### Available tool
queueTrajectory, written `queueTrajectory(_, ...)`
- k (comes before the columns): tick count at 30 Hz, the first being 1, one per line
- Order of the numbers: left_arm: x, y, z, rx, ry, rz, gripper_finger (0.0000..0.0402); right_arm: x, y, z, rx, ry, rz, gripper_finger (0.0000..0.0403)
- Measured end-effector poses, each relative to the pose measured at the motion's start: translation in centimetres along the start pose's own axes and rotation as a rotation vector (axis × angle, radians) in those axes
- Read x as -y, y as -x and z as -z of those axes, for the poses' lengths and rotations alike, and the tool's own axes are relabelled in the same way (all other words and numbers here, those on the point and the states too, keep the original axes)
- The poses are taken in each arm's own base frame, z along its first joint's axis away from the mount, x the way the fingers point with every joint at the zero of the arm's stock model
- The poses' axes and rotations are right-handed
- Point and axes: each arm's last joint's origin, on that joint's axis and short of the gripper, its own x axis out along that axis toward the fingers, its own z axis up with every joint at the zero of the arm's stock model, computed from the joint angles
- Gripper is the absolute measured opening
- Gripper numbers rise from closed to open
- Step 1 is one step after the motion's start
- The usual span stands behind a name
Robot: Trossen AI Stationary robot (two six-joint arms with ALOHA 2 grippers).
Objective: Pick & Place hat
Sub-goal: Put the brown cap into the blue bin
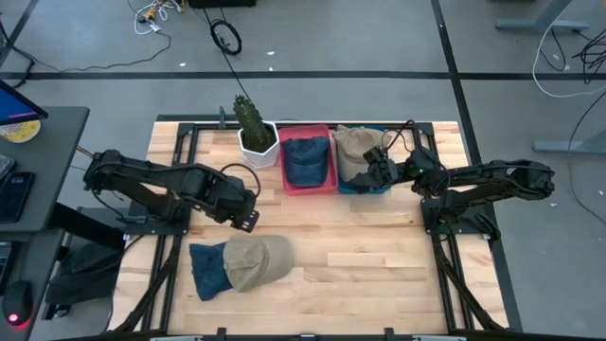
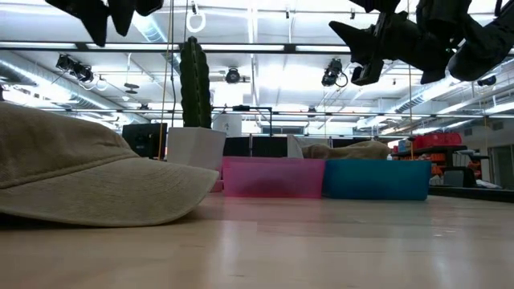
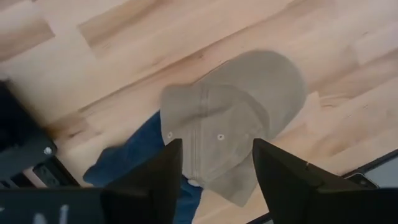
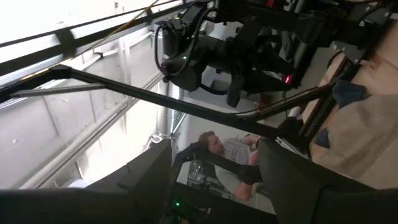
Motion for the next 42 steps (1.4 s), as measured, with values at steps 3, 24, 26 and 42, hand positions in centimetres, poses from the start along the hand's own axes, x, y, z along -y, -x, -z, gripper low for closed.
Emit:
queueTrajectory(3, 0.3, -0.2, 0.6, -0.005, 0.044, -0.001, 0.0221, 0.0, 0.0, 0.0, -0.006, 0.008, 0.003, 0.0239)
queueTrajectory(24, 0.2, -11.2, 5.7, -0.195, 0.121, -0.025, 0.0253, 0.5, -0.5, 1.0, -0.069, -0.028, 0.036, 0.0239)
queueTrajectory(26, -0.2, -12.3, 6.1, -0.2, 0.121, -0.006, 0.0253, 0.4, -0.5, 1.0, -0.069, -0.027, 0.036, 0.0239)
queueTrajectory(42, -1.2, -13.5, 6.3, -0.205, 0.068, -0.04, 0.0184, 0.5, -0.5, 0.9, -0.024, -0.031, 0.047, 0.0239)
